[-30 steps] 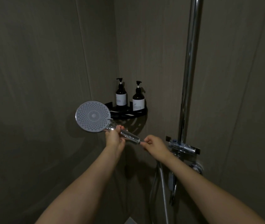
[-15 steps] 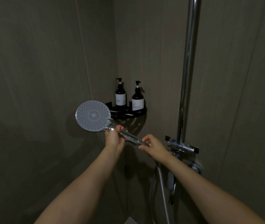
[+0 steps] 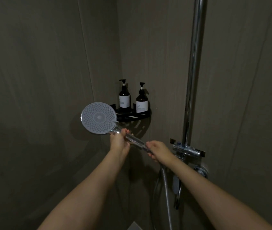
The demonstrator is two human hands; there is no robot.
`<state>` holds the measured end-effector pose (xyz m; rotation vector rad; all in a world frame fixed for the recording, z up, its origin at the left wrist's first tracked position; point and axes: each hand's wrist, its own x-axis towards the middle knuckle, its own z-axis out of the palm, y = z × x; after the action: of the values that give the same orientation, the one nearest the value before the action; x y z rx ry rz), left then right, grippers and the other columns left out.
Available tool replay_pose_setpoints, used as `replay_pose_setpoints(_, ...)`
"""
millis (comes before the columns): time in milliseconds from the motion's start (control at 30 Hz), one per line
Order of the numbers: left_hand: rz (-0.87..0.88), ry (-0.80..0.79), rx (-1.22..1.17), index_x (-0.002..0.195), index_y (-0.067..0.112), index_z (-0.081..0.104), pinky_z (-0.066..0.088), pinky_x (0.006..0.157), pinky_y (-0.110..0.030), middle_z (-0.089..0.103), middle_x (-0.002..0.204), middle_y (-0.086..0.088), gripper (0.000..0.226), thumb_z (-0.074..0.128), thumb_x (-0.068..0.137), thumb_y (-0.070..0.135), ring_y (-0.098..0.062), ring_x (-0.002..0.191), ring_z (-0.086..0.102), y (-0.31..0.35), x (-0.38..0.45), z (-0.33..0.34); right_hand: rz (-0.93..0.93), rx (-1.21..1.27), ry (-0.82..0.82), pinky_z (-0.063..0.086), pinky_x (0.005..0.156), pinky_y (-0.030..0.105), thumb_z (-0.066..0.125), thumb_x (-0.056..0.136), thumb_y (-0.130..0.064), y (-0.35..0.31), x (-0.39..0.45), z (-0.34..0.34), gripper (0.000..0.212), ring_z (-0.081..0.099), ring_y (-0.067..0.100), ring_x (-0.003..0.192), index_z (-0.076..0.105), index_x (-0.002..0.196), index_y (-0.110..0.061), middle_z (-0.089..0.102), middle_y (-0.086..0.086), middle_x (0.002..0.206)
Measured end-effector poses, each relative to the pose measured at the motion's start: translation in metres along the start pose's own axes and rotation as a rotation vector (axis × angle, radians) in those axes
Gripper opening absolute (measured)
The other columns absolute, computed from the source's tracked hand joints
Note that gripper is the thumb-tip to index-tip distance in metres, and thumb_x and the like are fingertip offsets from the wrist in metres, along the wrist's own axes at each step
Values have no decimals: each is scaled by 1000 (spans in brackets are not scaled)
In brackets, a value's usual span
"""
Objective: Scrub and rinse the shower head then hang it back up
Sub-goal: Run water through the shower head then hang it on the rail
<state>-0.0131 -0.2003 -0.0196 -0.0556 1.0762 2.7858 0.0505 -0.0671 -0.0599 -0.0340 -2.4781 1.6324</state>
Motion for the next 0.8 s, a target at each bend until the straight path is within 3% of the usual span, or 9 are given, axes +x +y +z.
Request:
replay_pose_setpoints(67,5,-9,29,111,13,37,48,84,-37,46,77,-3,25,35,95,-5,-13,68,48,0,2,0,-116,-207,7,36,52,18,54,91,-28,6,1,2,12,47,5,58,56,80,-22,53,-4,69)
replay_pose_setpoints(167,-20,-3,2,104,12,39,48,73,-33,45,76,-3,18,35,95,-4,-12,67,47,-1,1,2,-146,-331,71,33,48,14,53,91,-25,4,3,4,15,47,5,56,59,79,-17,52,-2,66)
replay_pose_setpoints(300,-38,-1,1,98,12,41,47,69,-32,44,74,-2,17,35,95,-4,-12,65,46,-5,1,2,53,74,-105,32,36,14,46,95,-28,0,-2,-3,25,40,0,37,55,73,-19,45,-3,57)
replay_pose_setpoints(400,0,7,33,110,12,37,45,73,-33,44,74,-1,23,35,94,-5,-12,65,46,-8,1,5,-7,-328,-64,41,52,18,60,85,-36,5,-1,0,15,54,6,62,57,86,-21,55,-5,73)
replay_pose_setpoints(533,17,26,1,100,12,41,44,67,-32,43,71,-1,19,36,93,-5,-11,63,45,-15,-7,15,55,-782,264,41,59,26,62,82,-33,-4,4,10,24,64,24,78,65,90,-11,61,6,78)
replay_pose_setpoints(600,-14,-23,-2,87,14,43,44,69,-32,43,70,0,20,36,94,-3,-12,63,44,-13,-9,15,179,-599,119,40,53,23,60,83,-30,-7,8,4,19,61,19,65,62,84,-12,59,3,70)
replay_pose_setpoints(700,-70,-142,39,81,15,44,42,72,-31,42,71,0,23,35,95,-1,-13,64,43,-9,-11,15,525,-46,-408,25,33,14,55,89,-35,-14,3,-9,37,33,5,32,40,59,-18,39,-8,41)
replay_pose_setpoints(733,-70,-152,56,81,15,44,42,72,-31,42,71,0,24,35,95,-1,-13,65,43,-9,-12,15,554,57,-469,23,32,14,54,89,-34,-14,1,-12,39,29,4,30,37,58,-20,35,-9,39)
replay_pose_setpoints(800,-41,-116,73,82,16,45,43,72,-31,44,71,0,23,37,95,-2,-13,65,45,-10,-13,18,450,-4,-329,35,38,18,62,86,-29,-13,0,-8,25,43,8,40,49,67,-18,47,-4,51)
